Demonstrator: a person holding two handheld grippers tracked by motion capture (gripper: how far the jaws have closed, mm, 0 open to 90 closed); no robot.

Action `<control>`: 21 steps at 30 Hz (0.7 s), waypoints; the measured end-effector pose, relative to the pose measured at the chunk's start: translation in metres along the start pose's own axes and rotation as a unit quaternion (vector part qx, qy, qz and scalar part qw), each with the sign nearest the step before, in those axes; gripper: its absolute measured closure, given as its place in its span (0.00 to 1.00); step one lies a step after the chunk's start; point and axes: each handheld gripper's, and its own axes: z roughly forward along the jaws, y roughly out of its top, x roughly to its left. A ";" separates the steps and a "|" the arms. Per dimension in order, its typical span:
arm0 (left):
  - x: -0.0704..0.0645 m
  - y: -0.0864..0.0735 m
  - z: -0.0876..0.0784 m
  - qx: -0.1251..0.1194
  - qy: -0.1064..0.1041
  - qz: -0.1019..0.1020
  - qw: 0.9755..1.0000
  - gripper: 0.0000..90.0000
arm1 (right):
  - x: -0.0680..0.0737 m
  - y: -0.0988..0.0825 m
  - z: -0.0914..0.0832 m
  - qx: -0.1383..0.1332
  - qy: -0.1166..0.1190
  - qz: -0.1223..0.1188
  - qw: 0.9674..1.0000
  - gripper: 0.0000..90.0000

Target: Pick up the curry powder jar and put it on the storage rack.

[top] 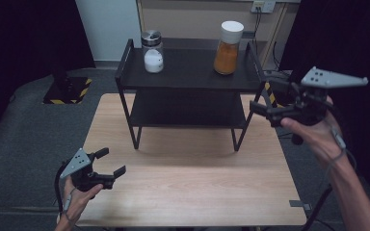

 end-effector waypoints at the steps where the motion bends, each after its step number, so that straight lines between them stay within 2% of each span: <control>1: -0.001 0.000 0.000 0.001 0.001 0.002 1.000 0.01 | 0.003 -0.009 -0.001 -0.002 -0.001 -0.001 1.000 0.02; 4: -0.003 0.001 -0.002 0.001 0.002 0.005 1.000 0.01 | 0.013 -0.030 -0.003 0.012 -0.006 -0.015 1.000 0.02; 6: -0.005 0.001 -0.003 -0.001 0.002 0.008 1.000 0.01 | 0.021 -0.046 -0.004 0.017 -0.017 -0.029 0.999 0.02; 8: -0.006 0.002 -0.003 -0.001 0.002 0.009 1.000 0.01 | 0.026 -0.062 -0.004 0.018 -0.017 -0.027 0.999 0.02; 11: -0.007 0.002 -0.002 0.001 0.000 0.012 1.000 0.01 | 0.035 -0.084 -0.005 0.017 -0.030 -0.041 0.999 0.02; 16: -0.009 0.003 -0.003 0.002 0.000 0.016 1.000 0.01 | 0.040 -0.107 -0.002 0.040 -0.034 -0.043 0.998 0.02; 21: -0.008 0.002 -0.002 0.002 0.000 0.015 1.000 0.01 | 0.042 -0.127 0.003 0.060 -0.038 -0.029 0.997 0.03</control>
